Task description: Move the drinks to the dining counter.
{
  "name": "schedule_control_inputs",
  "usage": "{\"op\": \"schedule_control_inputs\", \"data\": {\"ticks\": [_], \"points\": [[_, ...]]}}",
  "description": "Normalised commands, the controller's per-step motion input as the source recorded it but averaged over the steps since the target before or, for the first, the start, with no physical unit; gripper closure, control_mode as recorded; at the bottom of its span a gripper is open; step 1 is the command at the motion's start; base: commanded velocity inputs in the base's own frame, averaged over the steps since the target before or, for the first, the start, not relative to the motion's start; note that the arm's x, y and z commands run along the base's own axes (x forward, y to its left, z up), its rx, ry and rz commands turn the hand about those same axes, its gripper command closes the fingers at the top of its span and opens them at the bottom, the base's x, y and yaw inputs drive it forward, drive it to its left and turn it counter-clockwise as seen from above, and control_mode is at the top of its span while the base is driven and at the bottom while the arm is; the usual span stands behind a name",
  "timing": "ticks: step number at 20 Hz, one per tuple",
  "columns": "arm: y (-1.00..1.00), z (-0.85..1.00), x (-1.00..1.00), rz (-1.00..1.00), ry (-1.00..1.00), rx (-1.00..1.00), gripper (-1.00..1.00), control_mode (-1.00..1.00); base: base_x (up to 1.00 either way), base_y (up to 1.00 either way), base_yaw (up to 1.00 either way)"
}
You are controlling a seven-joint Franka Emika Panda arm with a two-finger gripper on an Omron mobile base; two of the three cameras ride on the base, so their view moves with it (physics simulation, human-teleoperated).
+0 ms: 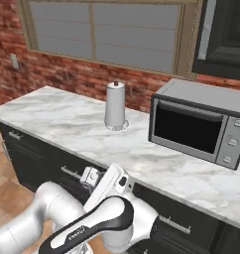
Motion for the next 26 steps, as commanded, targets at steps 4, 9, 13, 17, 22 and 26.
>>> {"op": "schedule_control_inputs", "data": {"ticks": [4,9,13,17,22,26], "points": [[0.00,0.00,0.00,0.00,0.00,0.00,1.00,1.00,-0.76,0.39,0.24],[0.00,0.00,0.00,0.00,0.00,0.00,1.00,1.00,-0.21,0.31,0.38],[0.00,0.00,0.00,0.00,0.00,0.00,1.00,1.00,0.00,0.27,0.51],[0.00,0.00,0.00,0.00,0.00,0.00,1.00,1.00,0.15,0.24,0.60],[0.00,0.00,0.00,0.00,0.00,0.00,1.00,1.00,0.12,0.26,0.66],[0.00,0.00,0.00,0.00,0.00,0.00,1.00,1.00,0.12,0.29,0.68]]}}
